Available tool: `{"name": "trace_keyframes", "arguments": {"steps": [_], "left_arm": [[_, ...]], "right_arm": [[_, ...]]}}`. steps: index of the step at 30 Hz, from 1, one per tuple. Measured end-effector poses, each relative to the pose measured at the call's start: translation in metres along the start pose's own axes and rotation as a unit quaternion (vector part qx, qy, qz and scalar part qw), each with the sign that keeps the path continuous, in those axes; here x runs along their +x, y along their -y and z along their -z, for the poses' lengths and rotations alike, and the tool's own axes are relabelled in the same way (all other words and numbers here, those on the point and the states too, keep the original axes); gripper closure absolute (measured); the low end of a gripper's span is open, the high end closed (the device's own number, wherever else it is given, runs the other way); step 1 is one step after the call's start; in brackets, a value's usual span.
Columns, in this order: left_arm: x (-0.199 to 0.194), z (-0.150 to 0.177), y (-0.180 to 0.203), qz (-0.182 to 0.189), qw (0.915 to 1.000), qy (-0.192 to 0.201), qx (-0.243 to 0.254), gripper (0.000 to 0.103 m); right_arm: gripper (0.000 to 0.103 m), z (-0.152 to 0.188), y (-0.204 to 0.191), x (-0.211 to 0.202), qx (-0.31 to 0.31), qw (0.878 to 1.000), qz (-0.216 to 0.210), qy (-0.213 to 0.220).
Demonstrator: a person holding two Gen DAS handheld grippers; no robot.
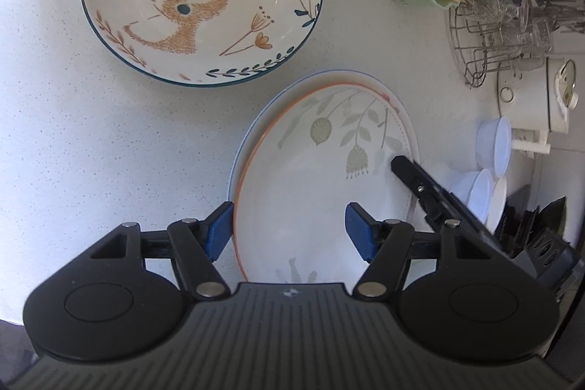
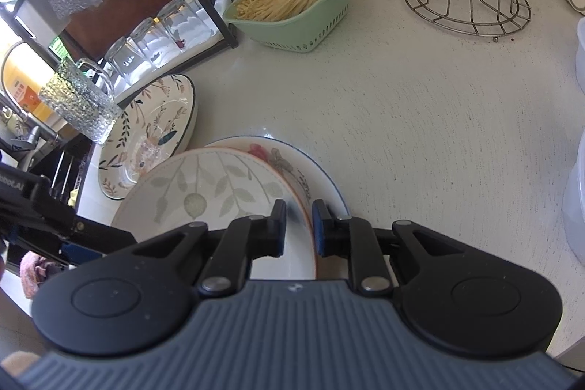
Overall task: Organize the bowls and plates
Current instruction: 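Lower the leaf-pattern plate onto the rose plate and open both tools, then withdraw both tools from the stack and move them toward the deer-print plate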
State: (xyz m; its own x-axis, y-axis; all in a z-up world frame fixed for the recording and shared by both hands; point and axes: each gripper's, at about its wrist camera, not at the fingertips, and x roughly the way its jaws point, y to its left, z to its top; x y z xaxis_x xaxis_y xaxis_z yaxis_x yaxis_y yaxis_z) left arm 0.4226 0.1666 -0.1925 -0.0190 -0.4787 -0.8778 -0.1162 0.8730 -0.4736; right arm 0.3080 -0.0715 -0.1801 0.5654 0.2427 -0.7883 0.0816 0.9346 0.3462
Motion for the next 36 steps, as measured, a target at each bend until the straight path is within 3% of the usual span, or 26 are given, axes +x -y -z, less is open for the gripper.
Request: {"name": "trace_keyframes", "arguments": {"steps": [12,20,26,36], "left_arm": [[0.000,0.008,0.004,-0.018,0.9996,0.021,0.010,0.033],[-0.035,0.022,0.022,-0.042,0.9914,0.113,0.050,0.033],[-0.064,0.035,0.046,-0.082,0.9720,0.198,0.097,0.033],[-0.101,0.085,0.082,-0.098,0.9367,0.301,0.149,0.032]], "right_arm": [[0.084,-0.002,0.009,-0.005,0.019,0.999,-0.018,0.018],[0.084,-0.007,0.010,-0.031,0.003,0.999,-0.007,0.047],[0.083,-0.017,0.006,-0.068,-0.006,0.996,-0.019,0.082],[0.083,-0.022,-0.006,-0.127,-0.050,0.990,-0.018,0.132]]}}
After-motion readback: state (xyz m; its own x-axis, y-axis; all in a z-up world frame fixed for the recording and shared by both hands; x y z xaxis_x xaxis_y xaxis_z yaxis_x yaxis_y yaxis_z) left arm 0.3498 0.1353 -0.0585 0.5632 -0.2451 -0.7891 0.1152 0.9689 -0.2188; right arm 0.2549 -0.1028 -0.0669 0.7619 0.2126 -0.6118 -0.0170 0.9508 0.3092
